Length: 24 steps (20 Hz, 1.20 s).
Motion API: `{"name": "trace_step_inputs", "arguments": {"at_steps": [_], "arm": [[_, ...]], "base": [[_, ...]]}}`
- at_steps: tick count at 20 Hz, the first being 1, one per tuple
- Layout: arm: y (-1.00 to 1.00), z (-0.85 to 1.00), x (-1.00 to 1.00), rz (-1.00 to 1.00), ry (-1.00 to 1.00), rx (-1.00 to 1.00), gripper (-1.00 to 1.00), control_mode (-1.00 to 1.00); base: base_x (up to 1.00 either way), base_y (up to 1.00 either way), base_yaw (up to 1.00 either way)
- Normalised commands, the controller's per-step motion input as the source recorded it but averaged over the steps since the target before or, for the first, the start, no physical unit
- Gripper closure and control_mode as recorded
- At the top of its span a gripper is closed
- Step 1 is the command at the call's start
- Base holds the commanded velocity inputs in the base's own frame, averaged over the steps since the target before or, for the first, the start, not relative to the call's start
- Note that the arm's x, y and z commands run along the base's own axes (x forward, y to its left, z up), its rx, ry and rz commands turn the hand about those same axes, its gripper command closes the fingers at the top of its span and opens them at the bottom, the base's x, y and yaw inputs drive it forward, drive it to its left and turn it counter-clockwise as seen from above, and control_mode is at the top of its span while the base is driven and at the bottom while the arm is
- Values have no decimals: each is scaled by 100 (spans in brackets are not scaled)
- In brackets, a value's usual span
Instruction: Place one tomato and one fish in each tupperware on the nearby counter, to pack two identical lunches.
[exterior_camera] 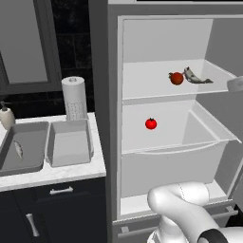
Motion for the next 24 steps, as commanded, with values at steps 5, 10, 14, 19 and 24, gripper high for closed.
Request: {"name": "trace_step_inputs", "arguments": {"at_steps": [5,10,14,19,24], "arm": [[-12,0,64,0,5,13,-100,-100],[-4,-2,46,0,6,4,-100,-100],[0,-25,37,2,0,0,-100,-100],[0,-32,42,3,0,0,-100,-100],[-4,-3,47,1,10,0,-100,-100]], "base": [[0,0,0],[0,0,0],[0,0,0],[0,0,0],[0,0,0]]}}
